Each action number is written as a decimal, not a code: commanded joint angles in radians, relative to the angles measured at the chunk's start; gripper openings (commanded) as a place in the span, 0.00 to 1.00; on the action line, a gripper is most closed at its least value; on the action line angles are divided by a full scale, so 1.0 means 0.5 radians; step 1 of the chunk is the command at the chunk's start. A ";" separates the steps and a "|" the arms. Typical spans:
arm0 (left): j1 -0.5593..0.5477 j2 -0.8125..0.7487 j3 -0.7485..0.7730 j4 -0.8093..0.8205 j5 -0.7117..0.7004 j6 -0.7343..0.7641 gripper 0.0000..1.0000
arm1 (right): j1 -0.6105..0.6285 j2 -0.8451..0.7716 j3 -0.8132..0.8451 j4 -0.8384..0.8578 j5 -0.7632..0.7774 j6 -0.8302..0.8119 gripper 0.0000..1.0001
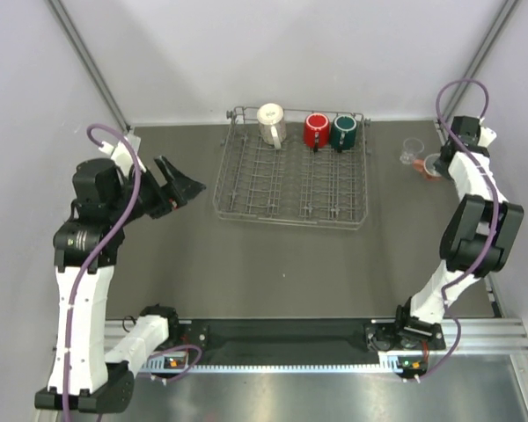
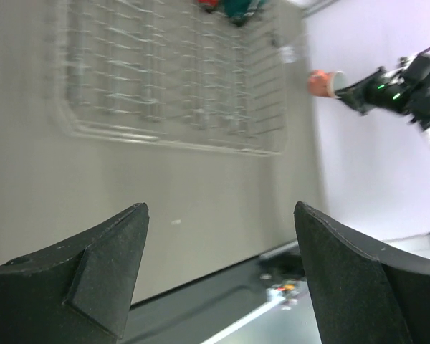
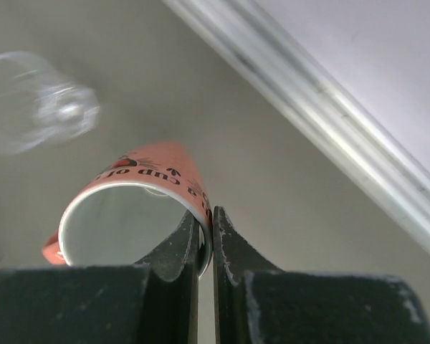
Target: Load the cups into the dish rack
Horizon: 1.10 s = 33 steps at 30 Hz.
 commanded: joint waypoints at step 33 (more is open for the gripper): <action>-0.808 -0.180 -0.653 1.593 0.475 -2.239 0.91 | 1.781 -1.727 -0.894 1.781 -1.371 0.192 0.00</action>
